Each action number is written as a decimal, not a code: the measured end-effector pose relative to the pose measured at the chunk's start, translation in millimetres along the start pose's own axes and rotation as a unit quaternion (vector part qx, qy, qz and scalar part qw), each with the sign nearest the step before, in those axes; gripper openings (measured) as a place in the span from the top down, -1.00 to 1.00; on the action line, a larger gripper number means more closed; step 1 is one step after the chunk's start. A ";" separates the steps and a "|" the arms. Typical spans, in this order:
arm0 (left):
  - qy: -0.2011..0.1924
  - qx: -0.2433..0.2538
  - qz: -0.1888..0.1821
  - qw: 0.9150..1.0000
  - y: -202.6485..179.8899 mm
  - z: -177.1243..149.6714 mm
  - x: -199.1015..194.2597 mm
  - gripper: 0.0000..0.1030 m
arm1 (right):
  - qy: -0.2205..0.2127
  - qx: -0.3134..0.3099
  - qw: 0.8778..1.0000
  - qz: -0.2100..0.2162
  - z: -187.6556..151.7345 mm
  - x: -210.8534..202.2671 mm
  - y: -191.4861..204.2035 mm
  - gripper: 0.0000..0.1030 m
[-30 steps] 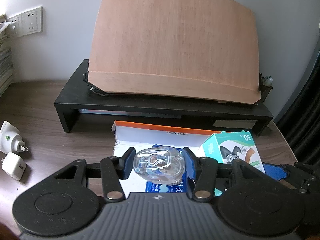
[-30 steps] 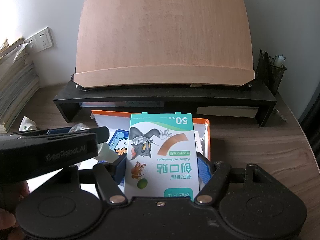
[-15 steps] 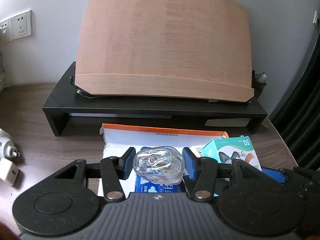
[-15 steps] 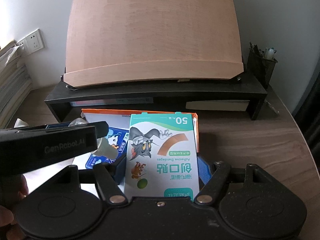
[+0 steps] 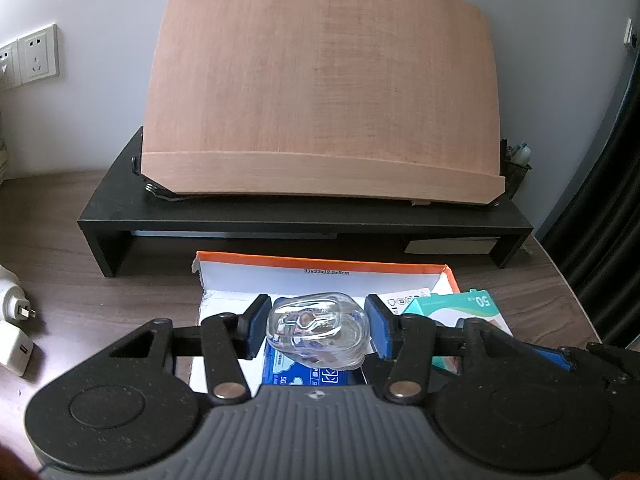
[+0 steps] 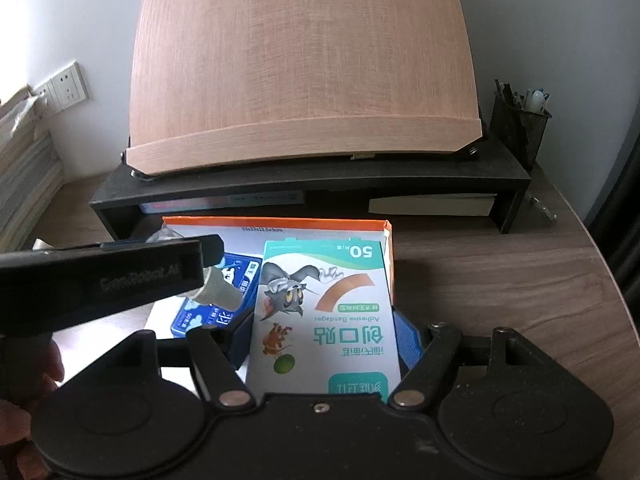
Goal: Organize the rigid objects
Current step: 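Lower the bandage box and glass bulb into the box and open both tools, then move the left tool to the white cube charger while the right tool reaches the white diffuser, then grasp the white cube charger with the left tool while the right tool grasps the white diffuser, then carry the cube charger and white diffuser over the white box with both tools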
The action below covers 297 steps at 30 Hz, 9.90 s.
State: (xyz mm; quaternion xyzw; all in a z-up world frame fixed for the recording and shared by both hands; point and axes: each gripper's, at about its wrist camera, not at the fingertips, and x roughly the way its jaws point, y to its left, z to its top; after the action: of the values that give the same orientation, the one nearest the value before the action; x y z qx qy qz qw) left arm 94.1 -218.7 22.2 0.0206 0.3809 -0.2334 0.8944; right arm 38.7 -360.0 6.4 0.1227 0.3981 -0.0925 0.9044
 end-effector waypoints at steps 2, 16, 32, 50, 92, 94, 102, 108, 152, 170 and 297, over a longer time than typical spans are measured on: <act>0.000 0.000 0.000 1.000 -0.6 0.9 0.3 0.00 | -0.005 0.005 1.000 0.009 -0.2 -1.2 -1.9 -0.67; 0.012 -0.007 -0.025 1.000 -6.9 9.4 11.8 -0.01 | -0.031 0.016 0.999 0.004 -8.5 -27.0 -13.2 -0.72; -0.014 -0.020 0.006 1.000 32.1 -0.3 -43.1 -0.46 | -0.059 0.024 0.998 -0.002 -17.0 -63.1 26.5 -0.73; -0.001 -0.117 0.106 0.987 213.6 -44.8 -97.6 -0.83 | -0.020 -0.043 0.997 0.067 -32.1 -38.0 187.8 -0.74; -0.034 -0.122 0.105 0.986 315.7 -90.5 -114.4 -0.13 | -0.010 -0.185 0.966 0.178 0.8 77.1 326.0 -0.85; -0.033 -0.131 0.116 0.984 319.8 -95.2 -123.8 -0.13 | -0.007 -0.208 0.960 0.185 7.0 92.9 343.4 -0.85; -0.041 -0.164 0.136 0.976 335.3 -103.8 -146.7 -0.13 | 0.010 -0.278 0.946 0.168 14.8 141.6 382.4 -0.87; -0.045 -0.174 0.134 0.974 335.3 -106.0 -149.6 -0.13 | 0.035 -0.272 0.946 0.174 12.2 160.8 386.4 -0.54; -0.017 -0.002 -0.058 0.998 71.6 -83.4 -131.8 -0.12 | -0.085 0.040 0.994 -0.050 -124.2 -164.0 49.7 -0.55; -0.024 -0.014 -0.028 0.999 64.3 -80.6 -132.1 -0.12 | -0.074 0.005 0.997 -0.012 -120.7 -151.2 45.6 -0.55; 0.019 0.018 -0.029 0.999 39.0 -47.2 -52.1 -0.12 | -0.019 0.007 1.000 0.001 -99.7 -102.5 33.7 -0.55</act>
State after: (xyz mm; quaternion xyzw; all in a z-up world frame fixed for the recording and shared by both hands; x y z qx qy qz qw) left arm 48.0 -152.9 19.2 0.0297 0.3939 -0.2657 0.8794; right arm -90.2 -291.2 22.4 0.1279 0.3801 -0.0966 0.9109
